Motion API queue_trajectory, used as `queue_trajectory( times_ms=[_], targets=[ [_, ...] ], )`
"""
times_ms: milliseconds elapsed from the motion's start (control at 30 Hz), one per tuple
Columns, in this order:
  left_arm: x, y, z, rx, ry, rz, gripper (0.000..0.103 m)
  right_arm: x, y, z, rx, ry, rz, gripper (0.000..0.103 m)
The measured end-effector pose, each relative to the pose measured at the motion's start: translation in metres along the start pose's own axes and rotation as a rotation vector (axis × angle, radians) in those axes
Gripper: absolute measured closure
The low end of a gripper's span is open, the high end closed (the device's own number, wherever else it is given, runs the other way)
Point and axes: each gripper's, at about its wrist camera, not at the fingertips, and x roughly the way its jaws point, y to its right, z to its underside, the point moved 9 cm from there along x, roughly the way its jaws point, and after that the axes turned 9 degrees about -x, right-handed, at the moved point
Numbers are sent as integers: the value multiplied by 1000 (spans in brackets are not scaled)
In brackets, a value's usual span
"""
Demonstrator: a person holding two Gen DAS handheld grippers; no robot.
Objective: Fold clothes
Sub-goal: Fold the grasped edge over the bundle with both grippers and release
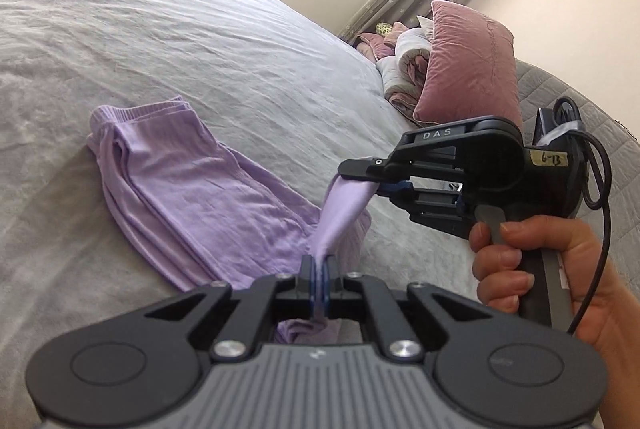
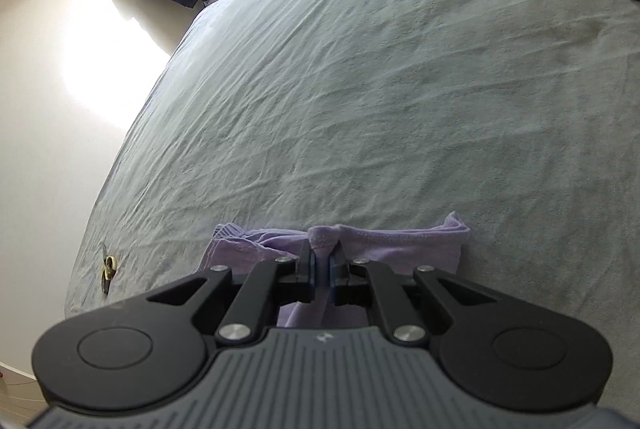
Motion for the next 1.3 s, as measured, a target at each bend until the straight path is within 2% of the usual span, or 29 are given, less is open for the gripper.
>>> queue_trajectory(
  times_ms=[467, 800, 900, 967, 1000, 1033, 1067, 1167, 1300],
  targets=[
    [-10, -76, -74, -89, 37, -74, 100, 78, -70, -15, -61, -54, -37, 97],
    [3, -119, -97, -125, 31, -157, 99, 120, -87, -16, -44, -76, -55, 95],
    [8, -125, -98, -127, 17, -170, 97, 126, -87, -14, -22, -72, -89, 86],
    [5, -126, -100, -120, 27, -182, 88, 122, -86, -16, 3, -60, -121, 85],
    [3, -124, -102, -110, 42, -174, 80, 119, -84, -18, 12, -55, -136, 76],
    [0, -122, -105, -97, 58, -167, 76, 113, -83, -20, 16, -41, -147, 57],
    [-3, -118, -107, -76, 76, -159, 76, 106, -80, -22, 7, -17, -149, 50],
    [-7, -103, -114, 5, 109, -123, 77, 84, -71, -23, -59, 58, -120, 47],
    [5, -77, -118, 134, 102, -62, 81, 56, -60, -12, -193, 151, -32, 47]
  ],
)
